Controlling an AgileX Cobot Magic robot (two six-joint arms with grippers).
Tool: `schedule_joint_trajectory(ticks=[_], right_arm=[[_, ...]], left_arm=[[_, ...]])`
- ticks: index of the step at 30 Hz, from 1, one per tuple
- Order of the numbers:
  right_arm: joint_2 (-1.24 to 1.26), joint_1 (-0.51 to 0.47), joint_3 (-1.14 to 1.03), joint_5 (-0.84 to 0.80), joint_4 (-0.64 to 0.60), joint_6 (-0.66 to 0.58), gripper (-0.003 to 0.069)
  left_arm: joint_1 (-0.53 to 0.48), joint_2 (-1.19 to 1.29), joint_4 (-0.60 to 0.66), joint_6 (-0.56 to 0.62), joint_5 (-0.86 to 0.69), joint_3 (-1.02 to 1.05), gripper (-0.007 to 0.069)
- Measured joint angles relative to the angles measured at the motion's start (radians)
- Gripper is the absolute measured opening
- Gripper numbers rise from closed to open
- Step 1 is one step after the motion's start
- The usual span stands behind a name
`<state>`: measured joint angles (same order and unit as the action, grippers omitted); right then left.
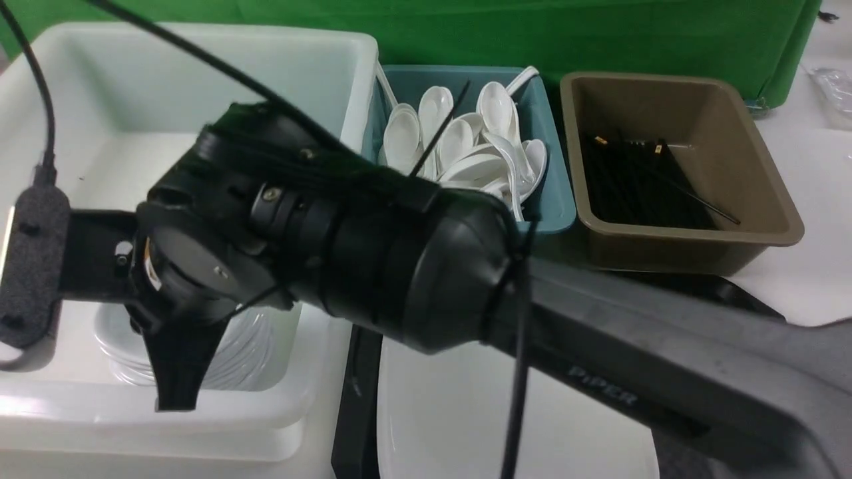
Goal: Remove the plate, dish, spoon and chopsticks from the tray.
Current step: Use the right arm to put the small plate into the large storage box on the left
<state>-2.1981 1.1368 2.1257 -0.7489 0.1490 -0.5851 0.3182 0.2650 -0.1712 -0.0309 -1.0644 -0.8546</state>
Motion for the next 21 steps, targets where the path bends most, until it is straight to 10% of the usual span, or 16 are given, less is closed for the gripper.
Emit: schedule_joint_trajectory(ticks=[12, 16, 21], right_arm=[[0.068, -0.004, 0.026, -0.253, 0.016, 0.141, 0.0554], [0.167, -0.014, 0.021, -0.383, 0.071, 0.209, 0.0487], [0.337, -0.071, -0.09, -0.383, 0.104, 0.323, 0.0206]], left_arm=[[0.002, 0.001, 0.161, 0.132, 0.013, 0.0, 0.0017], [0.002, 0.036, 0.204, 0.199, 0.034, -0.002, 0.0017], [0.002, 0.212, 0.338, 0.379, 0.069, -0.008, 0.0017]])
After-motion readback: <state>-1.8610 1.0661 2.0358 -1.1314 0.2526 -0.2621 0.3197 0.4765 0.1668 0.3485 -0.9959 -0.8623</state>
